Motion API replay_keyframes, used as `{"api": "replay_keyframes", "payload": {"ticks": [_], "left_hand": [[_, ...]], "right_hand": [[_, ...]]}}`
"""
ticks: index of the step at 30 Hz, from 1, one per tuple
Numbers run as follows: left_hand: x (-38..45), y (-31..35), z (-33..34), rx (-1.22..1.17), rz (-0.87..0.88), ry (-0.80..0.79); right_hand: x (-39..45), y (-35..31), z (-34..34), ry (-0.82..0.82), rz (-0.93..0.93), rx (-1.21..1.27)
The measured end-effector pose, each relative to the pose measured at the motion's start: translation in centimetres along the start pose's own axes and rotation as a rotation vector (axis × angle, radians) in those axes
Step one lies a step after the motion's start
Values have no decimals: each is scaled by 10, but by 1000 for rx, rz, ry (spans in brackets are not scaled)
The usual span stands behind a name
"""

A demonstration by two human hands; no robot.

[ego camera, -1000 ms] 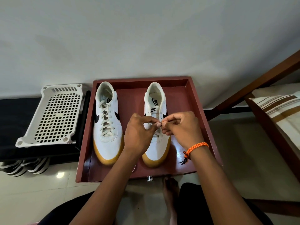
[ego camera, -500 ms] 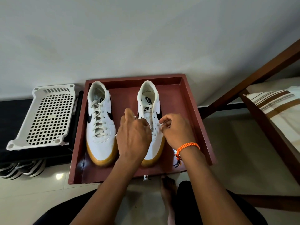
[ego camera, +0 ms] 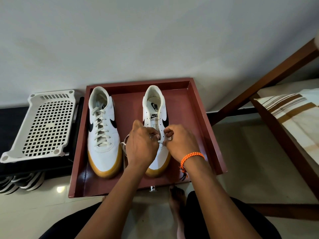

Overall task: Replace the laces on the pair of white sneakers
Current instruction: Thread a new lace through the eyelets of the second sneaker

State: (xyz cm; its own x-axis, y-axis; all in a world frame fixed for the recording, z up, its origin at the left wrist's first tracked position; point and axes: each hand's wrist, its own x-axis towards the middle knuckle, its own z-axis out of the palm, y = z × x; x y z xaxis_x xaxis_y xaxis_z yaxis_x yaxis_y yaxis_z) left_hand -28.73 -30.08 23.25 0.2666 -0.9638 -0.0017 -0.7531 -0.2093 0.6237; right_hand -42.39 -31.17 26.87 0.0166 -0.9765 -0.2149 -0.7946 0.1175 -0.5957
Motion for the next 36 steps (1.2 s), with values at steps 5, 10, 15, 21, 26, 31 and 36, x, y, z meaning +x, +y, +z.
{"api": "replay_keyframes", "payload": {"ticks": [5,10,15,21,26,31,36], "left_hand": [[5,-1,3,-123,-70,-92],[3,1,2,-209,-69,-133],[7,-1,-11,-159,80,-279],[3,-1,-19,4,89,-321],[2,-2,-18,-7,104,-303],[3,-4,-16,-63,70,-293],[1,-5,-17,-89,48,-286]], "right_hand": [[1,2,2,14,0,19],[1,3,0,33,-4,47],[0,0,0,131,6,-46],[6,7,4,114,67,150],[10,5,-13,-134,137,741],[1,-5,-34,-427,-58,1167],[-4,-18,-46,-667,-303,1612]]}}
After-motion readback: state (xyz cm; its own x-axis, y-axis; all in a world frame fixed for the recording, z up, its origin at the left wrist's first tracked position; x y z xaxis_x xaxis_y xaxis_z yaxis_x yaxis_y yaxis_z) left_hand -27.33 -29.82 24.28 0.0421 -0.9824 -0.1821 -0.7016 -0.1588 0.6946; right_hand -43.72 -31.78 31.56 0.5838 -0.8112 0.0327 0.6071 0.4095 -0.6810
